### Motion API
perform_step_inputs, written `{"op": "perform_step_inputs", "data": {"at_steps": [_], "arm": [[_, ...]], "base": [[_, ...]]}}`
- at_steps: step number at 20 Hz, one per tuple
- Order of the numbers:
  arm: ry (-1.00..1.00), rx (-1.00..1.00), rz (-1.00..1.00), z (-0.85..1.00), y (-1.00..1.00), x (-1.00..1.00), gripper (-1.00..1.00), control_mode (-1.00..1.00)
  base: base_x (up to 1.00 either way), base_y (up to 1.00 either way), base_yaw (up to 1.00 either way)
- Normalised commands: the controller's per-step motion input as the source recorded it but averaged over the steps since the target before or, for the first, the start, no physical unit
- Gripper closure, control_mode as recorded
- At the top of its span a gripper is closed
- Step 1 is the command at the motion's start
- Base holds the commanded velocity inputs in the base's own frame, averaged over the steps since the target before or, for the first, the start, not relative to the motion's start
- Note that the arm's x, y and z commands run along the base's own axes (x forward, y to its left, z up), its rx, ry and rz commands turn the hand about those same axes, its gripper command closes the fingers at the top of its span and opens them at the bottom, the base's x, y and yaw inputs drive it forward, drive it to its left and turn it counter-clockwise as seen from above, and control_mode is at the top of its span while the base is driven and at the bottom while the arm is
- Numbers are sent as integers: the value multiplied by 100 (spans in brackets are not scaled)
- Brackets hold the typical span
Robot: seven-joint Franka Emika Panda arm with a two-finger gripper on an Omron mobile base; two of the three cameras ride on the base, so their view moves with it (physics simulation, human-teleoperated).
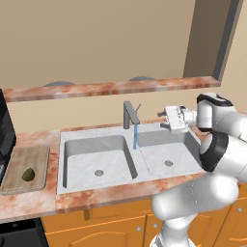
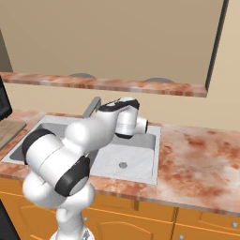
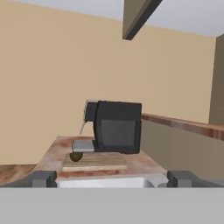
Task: Pick the kiwi from the sink and place it on the cutting board to airdry. Then turn off the sink faucet.
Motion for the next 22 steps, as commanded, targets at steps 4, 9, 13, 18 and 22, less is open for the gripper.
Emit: {"op": "perform_step_inputs", "data": {"at_steps": [4, 9, 13, 18, 22], "arm": [[-4, 0, 0, -13, 0, 11, -100, -100], [-5, 0, 0, -2, 0, 9, -100, -100], [-3, 0, 0, 0, 0, 11, -100, -100], [0, 0, 0, -1, 0, 17, -100, -100], [0, 0, 0, -3, 0, 28, -100, -100]], "base": [[0, 0, 0], [0, 0, 0], [0, 0, 0], [0, 0, 0], [0, 0, 0]]}}
